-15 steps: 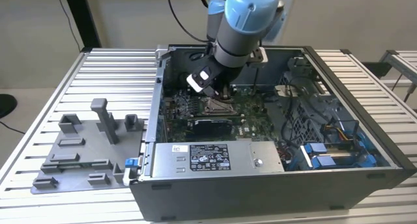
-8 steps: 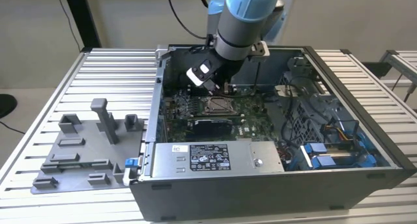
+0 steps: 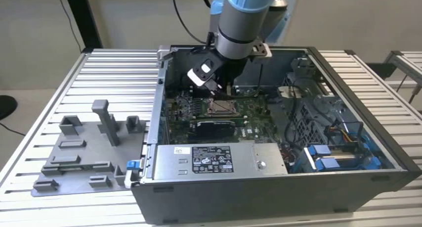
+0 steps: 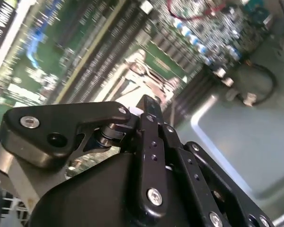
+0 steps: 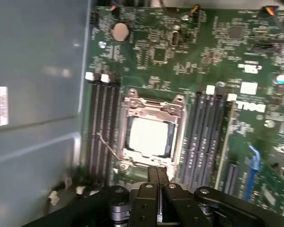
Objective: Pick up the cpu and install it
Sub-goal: 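Install the first cpu locking lever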
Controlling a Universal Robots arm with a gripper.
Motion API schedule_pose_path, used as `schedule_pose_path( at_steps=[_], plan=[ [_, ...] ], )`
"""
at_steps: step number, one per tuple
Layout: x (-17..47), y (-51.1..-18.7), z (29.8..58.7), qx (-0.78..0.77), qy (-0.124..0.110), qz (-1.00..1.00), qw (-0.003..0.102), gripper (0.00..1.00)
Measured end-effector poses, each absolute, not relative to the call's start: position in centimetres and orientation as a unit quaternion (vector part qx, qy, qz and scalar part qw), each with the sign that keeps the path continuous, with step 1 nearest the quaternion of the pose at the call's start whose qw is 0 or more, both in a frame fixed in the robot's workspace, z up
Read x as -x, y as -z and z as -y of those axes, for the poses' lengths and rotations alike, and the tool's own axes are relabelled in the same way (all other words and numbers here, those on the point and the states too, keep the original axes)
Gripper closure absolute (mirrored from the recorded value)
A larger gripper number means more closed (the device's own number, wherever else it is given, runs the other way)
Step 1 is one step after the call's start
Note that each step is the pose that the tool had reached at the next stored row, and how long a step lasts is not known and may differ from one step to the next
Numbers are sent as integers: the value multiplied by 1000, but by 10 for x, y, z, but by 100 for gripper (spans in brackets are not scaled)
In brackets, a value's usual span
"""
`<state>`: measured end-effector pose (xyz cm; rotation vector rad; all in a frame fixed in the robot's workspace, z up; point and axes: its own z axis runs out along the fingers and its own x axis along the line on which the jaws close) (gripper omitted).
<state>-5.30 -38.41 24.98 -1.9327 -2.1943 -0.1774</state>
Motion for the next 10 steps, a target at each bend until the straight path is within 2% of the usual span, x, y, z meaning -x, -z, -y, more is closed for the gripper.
schedule_pose_path(
  at_steps=[3,10],
  plan=[
    [54,-253,384,657,51,746,97,100],
    [54,-285,382,658,48,746,95,100]
  ],
)
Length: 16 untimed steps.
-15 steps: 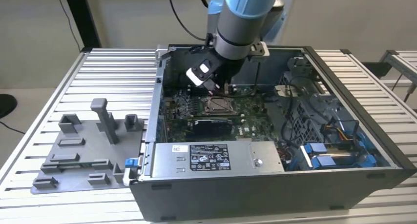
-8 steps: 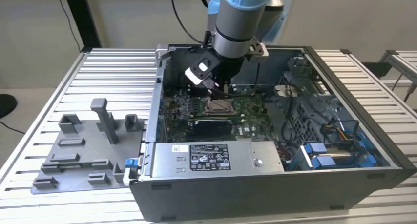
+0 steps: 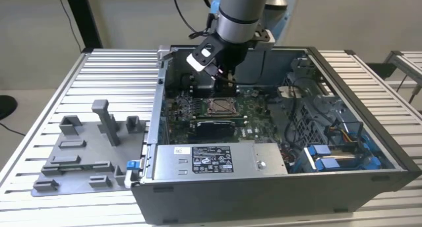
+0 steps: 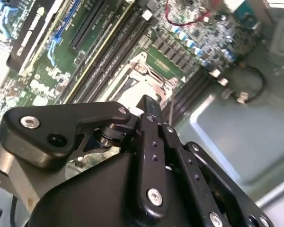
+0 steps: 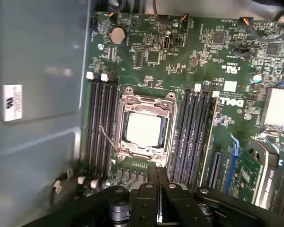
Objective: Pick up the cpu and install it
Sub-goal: 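Install the first cpu locking lever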
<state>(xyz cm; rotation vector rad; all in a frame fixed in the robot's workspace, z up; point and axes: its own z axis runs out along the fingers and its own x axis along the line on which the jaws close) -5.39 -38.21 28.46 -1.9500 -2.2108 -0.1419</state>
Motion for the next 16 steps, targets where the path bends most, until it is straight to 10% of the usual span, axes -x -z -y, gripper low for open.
schedule_pose_path(
  at_steps=[16],
  plan=[
    [54,-310,381,675,24,734,72,100]
  ],
)
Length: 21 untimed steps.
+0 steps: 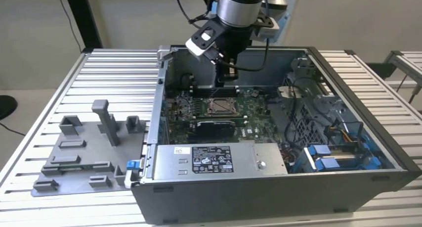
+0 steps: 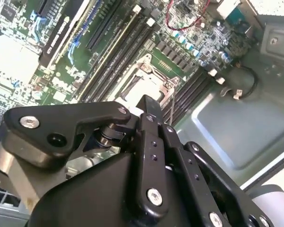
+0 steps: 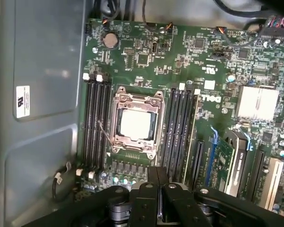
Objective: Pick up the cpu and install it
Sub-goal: 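Install the first cpu locking lever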
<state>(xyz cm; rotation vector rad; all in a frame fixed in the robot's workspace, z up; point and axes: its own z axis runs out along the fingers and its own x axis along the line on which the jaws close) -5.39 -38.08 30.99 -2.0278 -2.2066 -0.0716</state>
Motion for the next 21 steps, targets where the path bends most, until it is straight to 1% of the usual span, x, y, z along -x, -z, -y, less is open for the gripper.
schedule_pose_path(
  at_steps=[11,21],
  plan=[
    [54,-309,381,743,31,666,69,100],
    [55,-309,381,719,29,691,70,100]
  ],
)
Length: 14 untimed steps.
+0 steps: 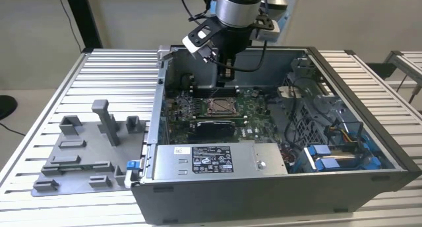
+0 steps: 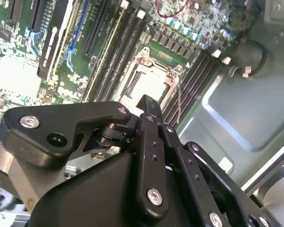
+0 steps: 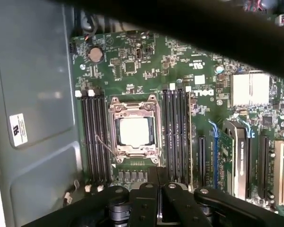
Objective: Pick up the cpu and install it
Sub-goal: 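Install the first cpu locking lever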
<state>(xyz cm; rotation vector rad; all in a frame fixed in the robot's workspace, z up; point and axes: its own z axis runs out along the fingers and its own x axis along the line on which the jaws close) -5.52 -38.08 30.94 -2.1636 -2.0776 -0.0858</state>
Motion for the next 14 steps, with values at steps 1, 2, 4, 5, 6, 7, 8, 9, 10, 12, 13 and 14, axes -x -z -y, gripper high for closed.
schedule_pose_path(
  at_steps=[1,2,4,5,6,7,8,9,10,12,13,14],
  plan=[
    [55,-309,381,713,28,697,71,100],
    [55,-309,381,707,27,703,71,100],
    [56,-310,381,700,20,711,66,100],
    [56,-309,381,699,14,713,61,100],
    [56,-309,381,698,12,714,60,100],
    [56,-309,381,698,12,714,60,100],
    [56,-309,381,695,12,716,60,100],
    [56,-309,381,689,11,722,60,100],
    [56,-309,381,683,11,728,60,100],
    [56,-309,381,669,9,741,60,100],
    [56,-309,381,662,9,747,60,100],
    [56,-309,381,656,8,753,60,100]
  ],
)
